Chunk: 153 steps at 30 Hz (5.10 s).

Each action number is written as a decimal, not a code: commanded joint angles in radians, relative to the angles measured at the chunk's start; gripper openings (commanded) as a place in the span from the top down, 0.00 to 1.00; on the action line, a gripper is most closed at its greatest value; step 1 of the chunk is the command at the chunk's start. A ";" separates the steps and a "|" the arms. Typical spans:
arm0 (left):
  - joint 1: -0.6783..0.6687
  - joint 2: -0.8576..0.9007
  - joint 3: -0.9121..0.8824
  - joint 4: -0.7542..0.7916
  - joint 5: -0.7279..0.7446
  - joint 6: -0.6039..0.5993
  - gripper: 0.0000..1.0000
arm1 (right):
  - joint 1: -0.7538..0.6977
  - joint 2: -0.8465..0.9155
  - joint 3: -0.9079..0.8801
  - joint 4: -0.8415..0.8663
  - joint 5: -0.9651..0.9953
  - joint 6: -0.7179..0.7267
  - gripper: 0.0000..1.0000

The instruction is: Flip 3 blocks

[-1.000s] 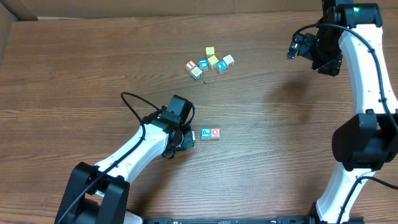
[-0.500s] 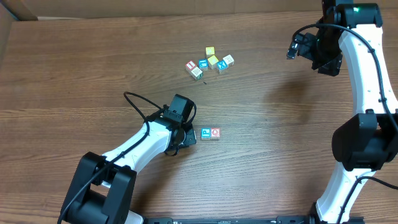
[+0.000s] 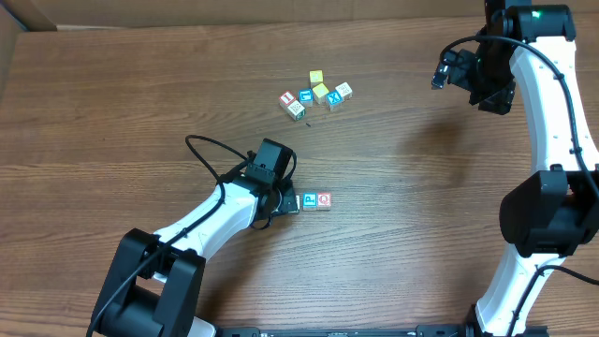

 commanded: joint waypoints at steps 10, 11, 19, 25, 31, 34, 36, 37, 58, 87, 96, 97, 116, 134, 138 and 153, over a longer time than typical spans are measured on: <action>0.019 0.005 0.079 -0.148 0.031 0.026 0.96 | -0.002 -0.025 0.022 0.001 -0.002 -0.003 0.00; 0.018 0.005 0.090 -0.172 0.056 0.032 0.96 | -0.002 -0.025 0.022 0.001 -0.002 -0.003 0.00; -0.005 0.011 0.065 -0.203 0.113 0.003 0.96 | -0.002 -0.025 0.022 0.001 -0.002 -0.003 0.00; -0.006 0.011 0.061 -0.192 0.116 -0.004 0.96 | -0.002 -0.025 0.022 0.001 -0.002 -0.003 0.00; -0.010 0.011 0.061 -0.203 0.112 -0.007 0.96 | -0.002 -0.025 0.022 0.001 -0.002 -0.003 0.00; -0.010 0.011 0.061 -0.211 0.112 -0.007 0.96 | -0.002 -0.025 0.022 0.001 -0.002 -0.003 0.00; -0.010 0.011 0.061 -0.221 0.121 -0.007 0.96 | -0.002 -0.025 0.022 0.001 -0.002 -0.003 0.00; -0.010 0.011 0.061 -0.227 0.127 -0.007 0.96 | -0.002 -0.025 0.022 0.001 -0.002 -0.003 0.00; -0.011 0.012 0.061 -0.165 0.013 -0.007 0.96 | -0.002 -0.025 0.022 0.001 -0.002 -0.003 0.00; 0.007 0.008 0.069 -0.091 -0.026 -0.022 0.96 | -0.002 -0.025 0.022 0.001 -0.002 -0.003 0.00; -0.059 -0.002 0.081 -0.276 0.010 -0.022 0.96 | -0.002 -0.025 0.022 0.001 -0.002 -0.003 0.00; -0.066 -0.002 0.078 -0.275 0.013 -0.023 0.96 | -0.002 -0.025 0.022 0.001 -0.002 -0.003 0.00; -0.108 0.016 0.066 -0.154 -0.002 -0.066 0.96 | -0.002 -0.025 0.022 0.001 -0.002 -0.003 0.00; -0.087 -0.043 0.193 -0.290 0.032 -0.015 0.96 | -0.002 -0.025 0.022 0.001 -0.002 -0.003 0.00; -0.024 -0.047 0.262 -0.355 0.033 0.013 0.96 | -0.002 -0.025 0.022 0.001 -0.002 -0.003 0.00; 0.066 -0.035 0.205 -0.357 0.002 0.051 0.96 | -0.002 -0.025 0.022 0.001 -0.002 -0.003 0.00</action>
